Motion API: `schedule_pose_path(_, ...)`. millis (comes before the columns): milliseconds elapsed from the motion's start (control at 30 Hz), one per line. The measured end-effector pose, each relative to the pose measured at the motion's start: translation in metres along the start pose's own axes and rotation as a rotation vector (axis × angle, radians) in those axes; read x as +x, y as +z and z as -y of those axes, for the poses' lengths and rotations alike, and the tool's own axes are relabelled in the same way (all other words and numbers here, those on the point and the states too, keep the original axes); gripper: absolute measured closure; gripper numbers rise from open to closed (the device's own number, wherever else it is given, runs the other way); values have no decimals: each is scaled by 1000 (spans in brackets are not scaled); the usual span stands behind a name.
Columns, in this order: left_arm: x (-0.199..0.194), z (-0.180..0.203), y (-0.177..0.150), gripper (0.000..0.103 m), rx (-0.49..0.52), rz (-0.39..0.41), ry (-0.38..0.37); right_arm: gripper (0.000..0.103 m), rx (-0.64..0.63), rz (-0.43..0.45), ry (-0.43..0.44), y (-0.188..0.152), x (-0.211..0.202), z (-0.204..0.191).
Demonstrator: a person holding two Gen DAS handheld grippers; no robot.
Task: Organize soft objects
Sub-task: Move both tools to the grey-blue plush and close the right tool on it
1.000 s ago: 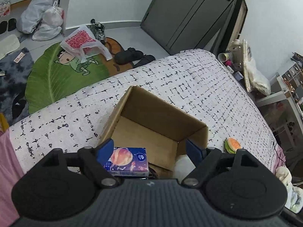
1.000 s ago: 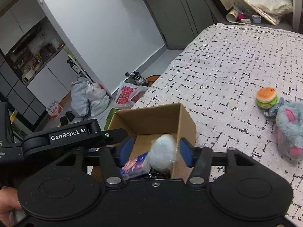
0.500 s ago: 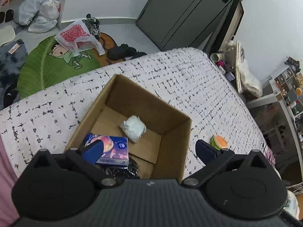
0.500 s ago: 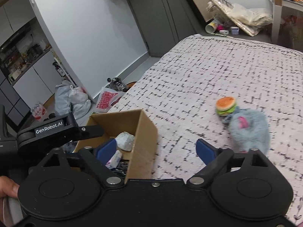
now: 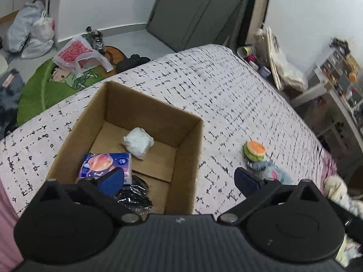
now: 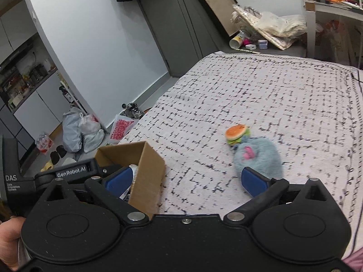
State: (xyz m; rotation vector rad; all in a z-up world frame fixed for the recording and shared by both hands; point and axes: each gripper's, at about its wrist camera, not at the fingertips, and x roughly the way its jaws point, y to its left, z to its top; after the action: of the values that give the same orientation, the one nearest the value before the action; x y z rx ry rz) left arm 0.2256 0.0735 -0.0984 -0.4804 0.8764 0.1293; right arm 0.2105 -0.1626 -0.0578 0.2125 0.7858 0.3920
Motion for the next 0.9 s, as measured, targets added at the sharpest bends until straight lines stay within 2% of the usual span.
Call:
schedule_pose_path(67,-4,13,-4,1,71,42,53,0,-4,3,-8,3,-5,6)
schedule_pose_path(133,-5,22,-7,1,100,58,63,0,-12,3,-17,6,-10,10)
schedule_pose_path(333,-5,44,-14,1,121,44,24,0,-2,14,-25,14,-20,28)
schedule_pose_path(433,-2,55,-20,1,131,30,-23,0,8,18,-27,14,-21,38)
schedule_pose_path(533,-1,70,-29,1,185,46,-49,0,35,15,-31,11,-17,50)
schedule_pose_path(633,2,82,-35,1,213,48,-60,0,80,12,-30,8,-13,62)
schedule_pose_path(900,14,93,-41,1,208,55,-68,0,163,4,-44,2,-4,90)
